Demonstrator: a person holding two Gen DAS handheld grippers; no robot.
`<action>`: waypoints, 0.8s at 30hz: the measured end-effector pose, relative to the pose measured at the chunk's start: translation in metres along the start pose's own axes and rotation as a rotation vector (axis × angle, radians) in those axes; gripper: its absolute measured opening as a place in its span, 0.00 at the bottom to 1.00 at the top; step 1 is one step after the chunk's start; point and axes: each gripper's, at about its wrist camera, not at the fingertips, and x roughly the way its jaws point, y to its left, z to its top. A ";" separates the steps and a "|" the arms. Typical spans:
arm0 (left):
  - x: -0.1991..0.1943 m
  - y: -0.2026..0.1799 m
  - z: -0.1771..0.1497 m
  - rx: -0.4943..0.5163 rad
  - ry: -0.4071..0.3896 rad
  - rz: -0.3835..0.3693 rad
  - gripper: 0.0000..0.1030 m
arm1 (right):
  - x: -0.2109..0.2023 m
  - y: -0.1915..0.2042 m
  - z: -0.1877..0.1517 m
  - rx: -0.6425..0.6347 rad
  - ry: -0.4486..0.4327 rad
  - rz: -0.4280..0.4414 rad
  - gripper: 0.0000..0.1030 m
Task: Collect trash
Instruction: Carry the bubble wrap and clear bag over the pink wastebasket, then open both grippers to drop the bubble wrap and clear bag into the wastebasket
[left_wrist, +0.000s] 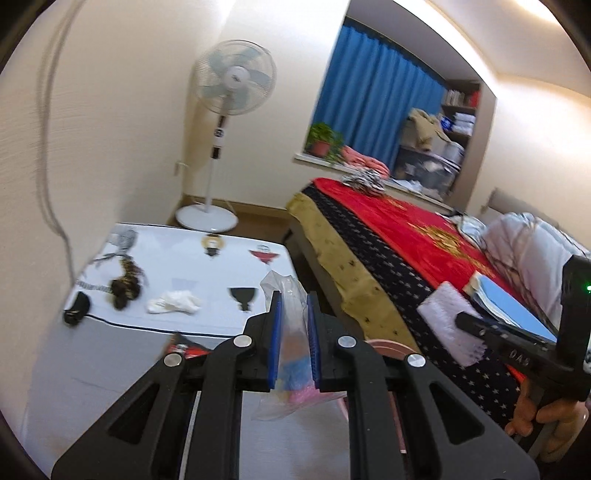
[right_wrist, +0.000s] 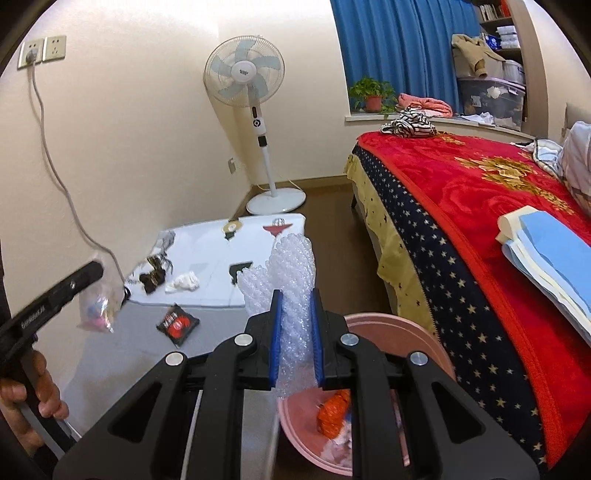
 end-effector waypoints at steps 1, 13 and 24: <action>0.003 -0.006 0.000 0.007 0.003 -0.010 0.13 | -0.001 -0.004 -0.003 -0.015 0.006 -0.009 0.14; 0.063 -0.050 -0.027 0.057 0.120 -0.089 0.13 | 0.027 -0.044 -0.020 -0.040 0.124 -0.095 0.15; 0.104 -0.078 -0.038 0.087 0.166 -0.154 0.13 | 0.037 -0.089 -0.027 0.105 0.186 -0.186 0.53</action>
